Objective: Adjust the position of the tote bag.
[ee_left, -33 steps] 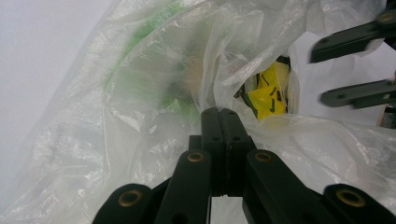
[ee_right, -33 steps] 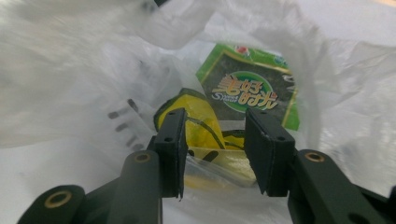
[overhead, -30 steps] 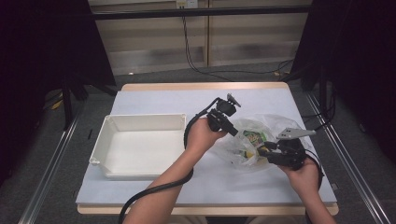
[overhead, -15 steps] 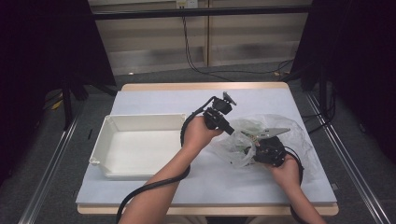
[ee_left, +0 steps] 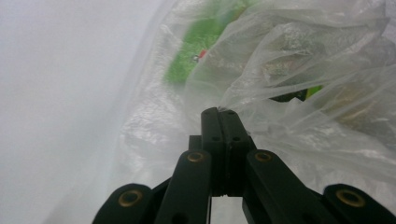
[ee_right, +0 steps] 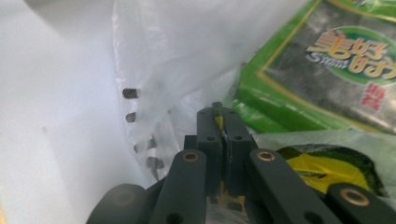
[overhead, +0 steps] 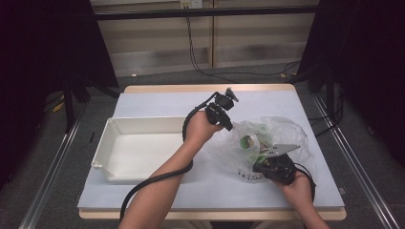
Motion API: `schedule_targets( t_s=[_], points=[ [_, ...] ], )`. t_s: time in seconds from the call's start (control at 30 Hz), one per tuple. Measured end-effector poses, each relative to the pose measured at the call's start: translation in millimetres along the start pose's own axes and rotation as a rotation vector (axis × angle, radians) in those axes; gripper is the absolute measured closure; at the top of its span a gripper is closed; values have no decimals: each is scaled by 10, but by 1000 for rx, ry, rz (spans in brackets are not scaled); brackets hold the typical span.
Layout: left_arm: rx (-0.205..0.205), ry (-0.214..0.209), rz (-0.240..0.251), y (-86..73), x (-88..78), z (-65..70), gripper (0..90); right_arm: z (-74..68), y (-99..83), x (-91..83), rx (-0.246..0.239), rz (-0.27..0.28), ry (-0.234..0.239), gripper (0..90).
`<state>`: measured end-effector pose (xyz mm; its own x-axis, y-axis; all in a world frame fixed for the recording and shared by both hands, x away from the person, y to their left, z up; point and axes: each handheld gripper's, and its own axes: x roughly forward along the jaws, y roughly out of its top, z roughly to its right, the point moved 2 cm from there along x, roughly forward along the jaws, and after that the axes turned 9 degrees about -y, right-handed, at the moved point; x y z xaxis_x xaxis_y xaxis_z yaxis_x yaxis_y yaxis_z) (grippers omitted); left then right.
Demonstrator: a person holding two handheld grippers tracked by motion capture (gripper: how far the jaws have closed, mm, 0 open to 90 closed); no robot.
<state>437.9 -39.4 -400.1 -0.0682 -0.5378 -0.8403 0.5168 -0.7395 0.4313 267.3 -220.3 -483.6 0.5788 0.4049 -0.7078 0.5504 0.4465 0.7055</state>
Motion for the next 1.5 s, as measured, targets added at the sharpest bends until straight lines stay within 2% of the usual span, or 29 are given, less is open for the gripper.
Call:
schedule_targets(
  t_s=[0.07, 0.23, 0.5, 0.53, 0.57, 0.6, 0.67, 0.73, 0.77, 0.83, 0.9, 0.93, 1.0, 1.1, 1.17, 1.2, 1.23, 1.33, 1.43, 1.5],
  points=[
    [-13, 7, 7, -7, -4, -49, 900, -27, -23, 0, -4, -4, 11, 881],
    [-31, -10, 18, -43, -24, -142, 900, -57, -50, 36, 0, -11, 28, 881],
    [-42, 25, 16, -18, -101, -282, 900, -129, -105, 28, -24, -21, 30, 882],
    [-32, 29, 5, -8, -111, -304, 900, -137, -105, 24, -25, -23, 30, 881],
    [-43, 32, 14, 2, -102, -317, 900, -137, -105, 24, -25, -23, 30, 881],
    [-33, 44, -1, 20, -96, -358, 900, -165, -102, 28, -27, -19, 39, 881],
    [-64, 42, 8, 28, -69, -390, 900, -182, -100, 26, -33, -21, 46, 882],
    [-75, 49, 10, 33, -56, -434, 900, -182, -103, 27, -48, -17, 45, 882],
    [-82, 42, 14, 33, -56, -458, 900, -179, -107, 23, -35, -19, 42, 882],
    [-93, 45, 14, 26, -56, -503, 900, -167, -114, 23, -39, -14, 50, 882],
    [-98, 27, 14, 18, -57, -537, 900, -172, -118, 21, -34, -11, 55, 882],
    [-108, 24, 30, 17, -51, -538, 900, -175, -121, 17, -35, -13, 55, 882],
    [-100, 30, 26, 14, -61, -560, 900, -171, -131, 16, -44, -3, 50, 882],
    [-109, 29, 37, 12, -74, -602, 900, -171, -141, 5, -43, -5, 52, 882],
    [-128, 41, 52, 10, -76, -632, 900, -176, -145, -2, -43, -7, 50, 882],
    [-130, 36, 41, 8, -86, -651, 900, -177, -146, -5, -45, -9, 48, 882],
    [-134, 45, 49, 1, -82, -668, 900, -176, -147, -6, -47, -8, 47, 882],
    [-146, 35, 50, -31, -62, -695, 900, -179, -148, -7, -46, -7, 44, 881],
    [-144, 26, 52, -55, -53, -668, 900, -177, -144, -5, -42, -10, 48, 877],
    [-125, 18, 46, -61, -61, -643, 900, -174, -135, -4, -46, -14, 42, 866]
  ],
)
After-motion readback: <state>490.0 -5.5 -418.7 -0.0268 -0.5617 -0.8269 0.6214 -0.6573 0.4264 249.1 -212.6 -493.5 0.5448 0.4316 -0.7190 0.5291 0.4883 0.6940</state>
